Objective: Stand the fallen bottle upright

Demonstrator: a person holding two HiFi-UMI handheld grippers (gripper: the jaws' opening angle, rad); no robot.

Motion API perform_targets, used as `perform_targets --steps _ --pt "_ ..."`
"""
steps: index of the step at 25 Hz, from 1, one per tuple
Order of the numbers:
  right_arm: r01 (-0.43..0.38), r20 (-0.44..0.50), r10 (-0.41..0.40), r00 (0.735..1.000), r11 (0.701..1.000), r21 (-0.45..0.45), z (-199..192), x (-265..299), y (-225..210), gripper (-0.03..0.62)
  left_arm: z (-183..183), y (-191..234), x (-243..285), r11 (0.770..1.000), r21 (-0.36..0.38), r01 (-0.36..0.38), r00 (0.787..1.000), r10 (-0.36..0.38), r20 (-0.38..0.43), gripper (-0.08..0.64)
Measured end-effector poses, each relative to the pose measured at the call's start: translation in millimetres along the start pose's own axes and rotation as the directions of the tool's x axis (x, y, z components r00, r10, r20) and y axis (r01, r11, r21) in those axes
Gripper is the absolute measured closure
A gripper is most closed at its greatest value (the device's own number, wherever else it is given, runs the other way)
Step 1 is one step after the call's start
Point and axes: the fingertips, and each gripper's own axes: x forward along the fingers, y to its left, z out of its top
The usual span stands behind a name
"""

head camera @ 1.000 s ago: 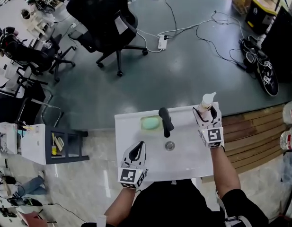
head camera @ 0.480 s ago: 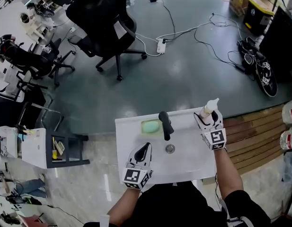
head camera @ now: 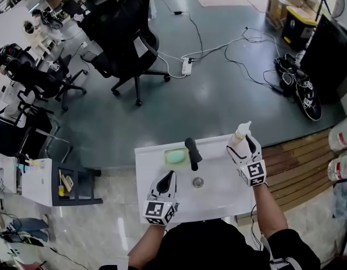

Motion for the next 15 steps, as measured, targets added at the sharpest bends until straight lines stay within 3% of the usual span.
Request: perform_targets --steps 6,9,15 --pt "0.005 0.0 -0.005 1.0 1.0 0.005 19.4 -39.5 19.2 0.222 6.5 -24.0 -3.8 0.999 0.013 0.041 0.999 -0.042 0.027 0.541" --pt "-0.011 0.009 0.011 1.0 1.0 0.009 34.8 -59.8 35.3 0.26 3.7 -33.4 -7.2 0.998 0.038 0.054 0.998 -0.055 0.017 0.541" --pt "0.004 0.058 -0.005 0.998 1.0 0.012 71.9 -77.8 48.3 0.497 17.5 -45.6 -4.4 0.991 0.105 0.084 0.995 -0.088 0.037 0.541"
